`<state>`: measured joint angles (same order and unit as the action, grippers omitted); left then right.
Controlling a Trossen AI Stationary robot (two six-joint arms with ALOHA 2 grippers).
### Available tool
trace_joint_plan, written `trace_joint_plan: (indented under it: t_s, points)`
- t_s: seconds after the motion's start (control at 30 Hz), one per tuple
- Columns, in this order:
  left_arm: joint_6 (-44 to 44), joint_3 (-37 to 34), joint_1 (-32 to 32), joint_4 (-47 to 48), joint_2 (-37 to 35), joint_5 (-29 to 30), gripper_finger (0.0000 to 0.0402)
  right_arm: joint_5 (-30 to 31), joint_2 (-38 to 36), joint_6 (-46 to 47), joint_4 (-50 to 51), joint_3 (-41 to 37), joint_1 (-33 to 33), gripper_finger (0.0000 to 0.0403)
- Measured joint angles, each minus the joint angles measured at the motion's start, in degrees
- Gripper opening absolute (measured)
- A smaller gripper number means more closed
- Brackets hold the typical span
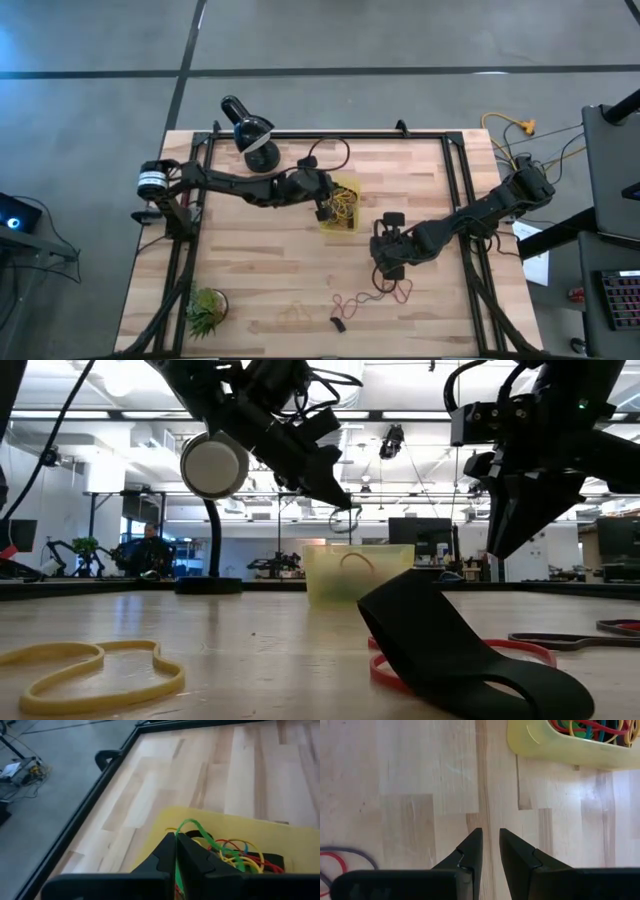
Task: Pick and place rubber bands into bin
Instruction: Put the green rubber band into the yellow bin, then put the blue rubber band into the yellow bin
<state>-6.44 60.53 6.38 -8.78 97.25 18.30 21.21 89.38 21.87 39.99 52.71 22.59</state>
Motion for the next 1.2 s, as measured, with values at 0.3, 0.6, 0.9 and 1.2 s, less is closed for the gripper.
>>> trace_joint_plan:
  t_s: [0.3, 0.6, 0.9, 1.2]
  points:
    - [-0.4, -0.1, 0.0, 0.3, 0.0, -1.6, 0.0040, 0.0, 0.0, 0.0, -0.3, 0.0, 0.0, 0.0059]
    - [1.3, -0.1, -0.5, 1.2, 0.0, -1.7, 0.0101, -0.1, 0.0, 1.0, -0.3, 0.0, 0.0, 0.0059]
    - [1.7, -0.2, -5.7, 8.9, -0.7, -6.5, 0.0102, -9.9, 0.0, 4.7, -1.0, -0.6, 2.6, 0.0059]
    - [1.7, -0.9, -11.2, 8.9, -0.7, -6.7, 0.0102, -18.7, 0.6, -3.5, -20.7, -3.8, 6.5, 0.0059]
